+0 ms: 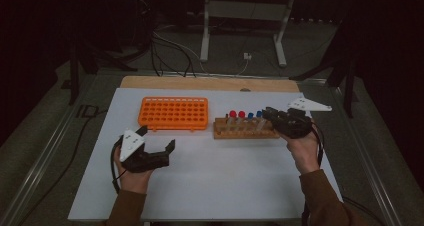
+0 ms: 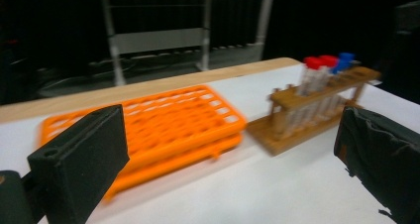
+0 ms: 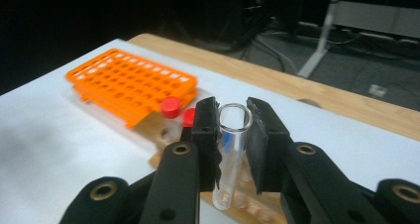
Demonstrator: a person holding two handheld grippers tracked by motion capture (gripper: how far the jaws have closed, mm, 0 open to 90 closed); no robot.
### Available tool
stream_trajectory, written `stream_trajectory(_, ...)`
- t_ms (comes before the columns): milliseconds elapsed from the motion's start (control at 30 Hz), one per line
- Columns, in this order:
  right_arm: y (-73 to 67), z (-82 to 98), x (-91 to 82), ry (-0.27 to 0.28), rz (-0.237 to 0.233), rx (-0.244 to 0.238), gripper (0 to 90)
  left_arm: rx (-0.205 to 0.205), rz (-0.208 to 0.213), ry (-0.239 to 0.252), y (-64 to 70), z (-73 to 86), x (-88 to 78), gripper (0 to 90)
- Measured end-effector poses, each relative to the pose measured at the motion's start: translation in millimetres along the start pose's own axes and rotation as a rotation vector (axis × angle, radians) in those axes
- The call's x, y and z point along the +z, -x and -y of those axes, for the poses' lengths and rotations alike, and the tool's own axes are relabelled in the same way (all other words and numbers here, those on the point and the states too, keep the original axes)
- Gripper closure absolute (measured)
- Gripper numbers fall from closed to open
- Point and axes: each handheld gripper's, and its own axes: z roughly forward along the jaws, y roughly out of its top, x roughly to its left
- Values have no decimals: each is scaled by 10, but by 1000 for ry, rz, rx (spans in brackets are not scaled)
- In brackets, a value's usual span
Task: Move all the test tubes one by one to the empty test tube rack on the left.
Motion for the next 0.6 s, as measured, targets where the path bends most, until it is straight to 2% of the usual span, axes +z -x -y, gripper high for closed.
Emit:
stream_trajectory(67, -68, -7, 33, -11, -20, -15, 762, 19, 53, -13, 89, -69, 116, 10)
stream_trajectory(100, -99, -9, 49, -15, -34, -17, 762, 42, 114, -36, 177, -132, 240, 10)
stream_trajectory(133, -126, -9, 65, -16, -51, -17, 762, 62, 130, -46, 224, -157, 298, 10)
stream_trajectory(267, -239, -8, 118, -27, -106, -22, 762, 92, 168, -59, 361, -213, 453, 10)
stream_trajectory(433, -378, -19, 174, -38, -142, -50, 762, 104, 217, -70, 554, -235, 654, 14)
stream_trajectory(467, -405, -23, 183, -40, -149, -55, 762, 101, 240, -83, 627, -233, 725, 14)
stream_trajectory(533, -461, -28, 203, -42, -162, -63, 762, 100, 253, -92, 666, -233, 761, 15)
stream_trajectory(600, -513, -33, 223, -44, -178, -70, 762, 123, 265, -104, 745, -242, 814, 34)
